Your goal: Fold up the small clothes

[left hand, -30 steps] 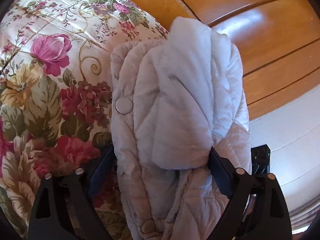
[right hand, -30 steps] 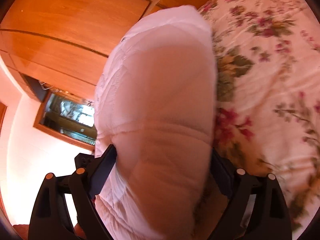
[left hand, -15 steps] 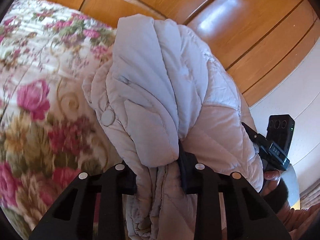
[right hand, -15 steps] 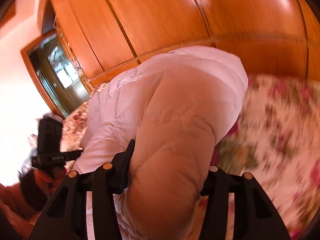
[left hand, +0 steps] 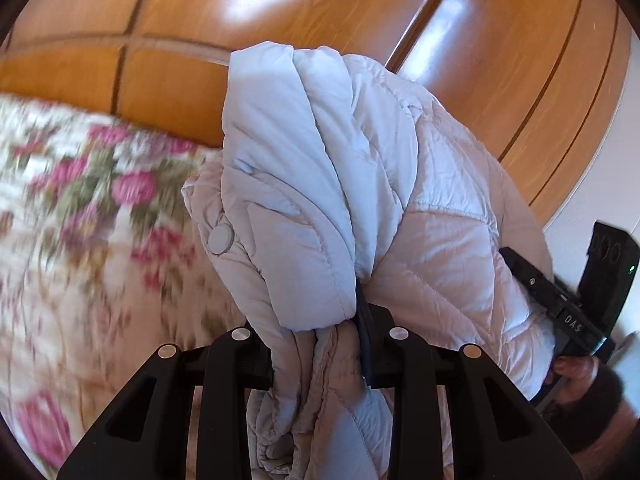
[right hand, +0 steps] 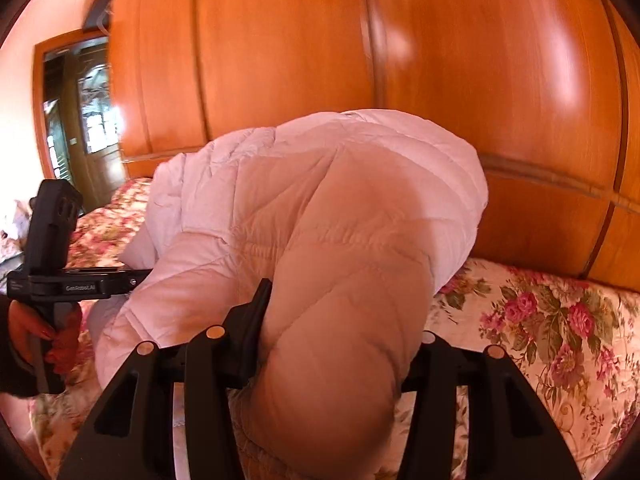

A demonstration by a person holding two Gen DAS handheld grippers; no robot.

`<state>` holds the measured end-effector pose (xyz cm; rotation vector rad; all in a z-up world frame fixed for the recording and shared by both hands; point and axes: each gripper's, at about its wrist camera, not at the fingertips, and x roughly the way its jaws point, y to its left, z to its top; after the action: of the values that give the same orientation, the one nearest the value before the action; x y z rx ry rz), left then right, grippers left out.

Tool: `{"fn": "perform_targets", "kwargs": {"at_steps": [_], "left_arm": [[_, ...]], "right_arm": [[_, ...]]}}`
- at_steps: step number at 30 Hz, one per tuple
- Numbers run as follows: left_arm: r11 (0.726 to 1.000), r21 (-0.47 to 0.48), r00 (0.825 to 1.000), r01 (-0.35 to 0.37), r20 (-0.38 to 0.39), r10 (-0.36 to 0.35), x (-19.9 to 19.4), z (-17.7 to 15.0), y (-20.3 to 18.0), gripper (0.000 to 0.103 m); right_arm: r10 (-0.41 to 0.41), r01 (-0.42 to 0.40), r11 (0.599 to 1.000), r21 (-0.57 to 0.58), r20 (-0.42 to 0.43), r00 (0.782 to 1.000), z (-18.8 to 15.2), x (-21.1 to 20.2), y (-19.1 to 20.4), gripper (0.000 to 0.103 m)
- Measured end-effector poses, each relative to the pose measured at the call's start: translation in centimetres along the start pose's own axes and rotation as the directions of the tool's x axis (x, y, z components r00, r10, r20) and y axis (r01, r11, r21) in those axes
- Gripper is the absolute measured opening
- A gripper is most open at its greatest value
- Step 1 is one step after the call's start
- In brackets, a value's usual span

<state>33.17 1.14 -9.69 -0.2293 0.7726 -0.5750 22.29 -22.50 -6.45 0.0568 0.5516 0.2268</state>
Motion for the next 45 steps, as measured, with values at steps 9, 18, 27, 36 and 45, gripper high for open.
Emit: {"fn": "perform_targets", "kwargs": {"at_steps": [9, 18, 27, 36, 45], "left_arm": [[0.995, 0.002, 0.988, -0.102, -0.120, 0.102, 6.7, 1.3, 1.1, 0.042], [0.988, 0.018, 0.984, -0.156, -0.086, 0.157, 5.7, -0.2, 0.1, 0.051], [0.980, -0.176, 0.995, -0.097, 0.014, 0.101, -2.5, -4.6, -0.7, 0.069], [0.984, -0.079, 0.987, -0.159, -0.047, 0.156, -0.8, -7.3, -2.3, 0.075], [0.977, -0.082, 0.980, -0.196, 0.001, 0.197, -2.3, -8.8, -3.0, 0.085]], "right_arm": [[-0.062, 0.072, 0.987, 0.142, -0.078, 0.995, -1.9, 4.4, -3.4, 0.058], [-0.128, 0.150, 0.962, 0.228, -0.108, 0.986, -1.5, 2.9, -3.9, 0.087], [-0.173, 0.196, 0.940, 0.279, -0.106, 0.979, -4.0, -3.5, -1.3, 0.094], [-0.262, 0.315, 0.917, 0.243, -0.226, 0.938, -7.6, -1.6, -2.7, 0.100], [-0.326, 0.360, 0.912, 0.197, -0.184, 0.927, -7.1, -2.4, -1.2, 0.101]]}}
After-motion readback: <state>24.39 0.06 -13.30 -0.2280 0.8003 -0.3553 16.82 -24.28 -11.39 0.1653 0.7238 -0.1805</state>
